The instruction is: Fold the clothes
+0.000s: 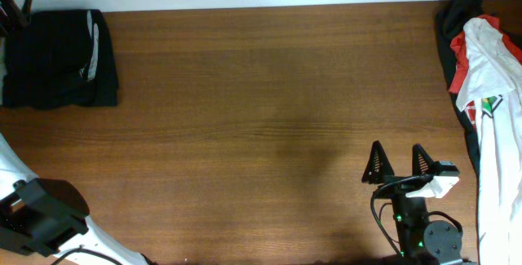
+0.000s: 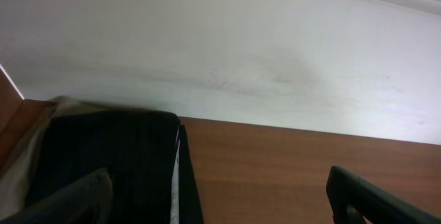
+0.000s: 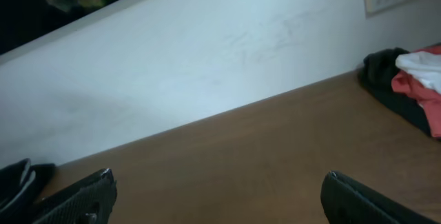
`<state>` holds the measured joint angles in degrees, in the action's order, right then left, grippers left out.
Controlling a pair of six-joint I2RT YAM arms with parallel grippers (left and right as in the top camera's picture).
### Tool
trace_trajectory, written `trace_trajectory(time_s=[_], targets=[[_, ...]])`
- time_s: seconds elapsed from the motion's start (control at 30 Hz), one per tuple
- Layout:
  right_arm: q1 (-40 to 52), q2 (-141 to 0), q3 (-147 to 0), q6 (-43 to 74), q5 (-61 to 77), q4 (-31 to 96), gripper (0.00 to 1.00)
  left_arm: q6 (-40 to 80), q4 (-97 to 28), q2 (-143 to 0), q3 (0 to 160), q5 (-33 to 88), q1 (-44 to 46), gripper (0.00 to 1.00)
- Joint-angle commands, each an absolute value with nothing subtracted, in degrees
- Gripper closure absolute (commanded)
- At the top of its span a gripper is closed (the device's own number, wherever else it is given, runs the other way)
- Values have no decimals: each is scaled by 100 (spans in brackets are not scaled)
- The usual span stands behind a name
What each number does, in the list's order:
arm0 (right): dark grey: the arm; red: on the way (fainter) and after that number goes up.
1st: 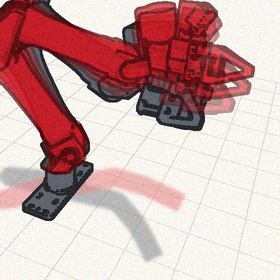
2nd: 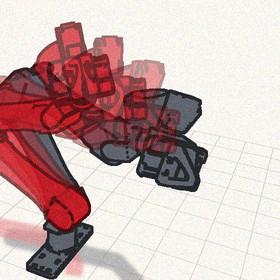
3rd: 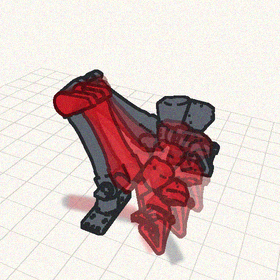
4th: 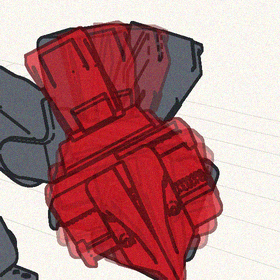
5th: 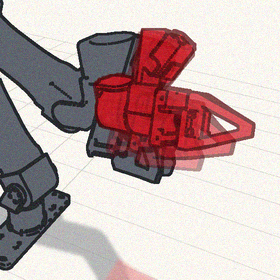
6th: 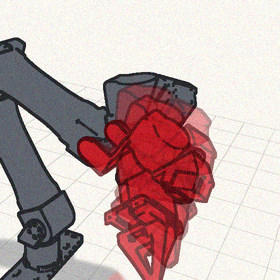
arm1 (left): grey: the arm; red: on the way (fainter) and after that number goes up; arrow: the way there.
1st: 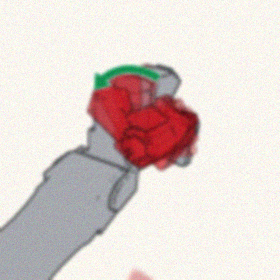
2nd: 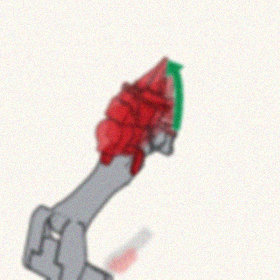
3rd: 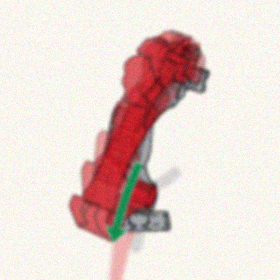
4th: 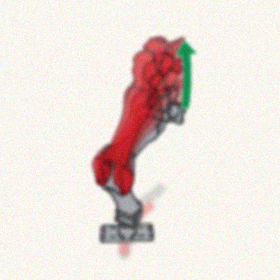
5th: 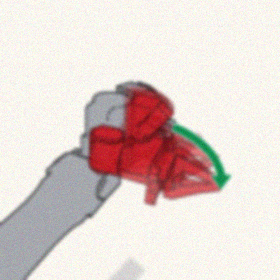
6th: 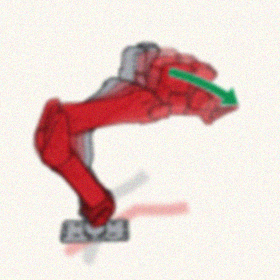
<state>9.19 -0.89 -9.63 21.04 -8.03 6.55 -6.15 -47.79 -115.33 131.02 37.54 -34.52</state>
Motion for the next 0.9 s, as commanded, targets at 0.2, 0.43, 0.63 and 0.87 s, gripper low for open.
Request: trace_trajectory(time_s=[0.2, 0.43, 0.63, 0.87], targets=[[679, -19, -32, 2154, -773, -998, 1, -582, -4772, -11579, 13098, 3815, -3468, 1], [362, -19, -32, 2152, -773, 80, 1, -582, -4772, -11579, 13098, 3815, -3468, 1], [364, -19, -32, 2152, -709, 403, 1, -582, -4772, -11579, 13098, 3815, -3468, 1], [364, -19, -32, 2152, -709, 401, 1, -582, -4772, -11579, 13098, 3815, -3468, 1]])
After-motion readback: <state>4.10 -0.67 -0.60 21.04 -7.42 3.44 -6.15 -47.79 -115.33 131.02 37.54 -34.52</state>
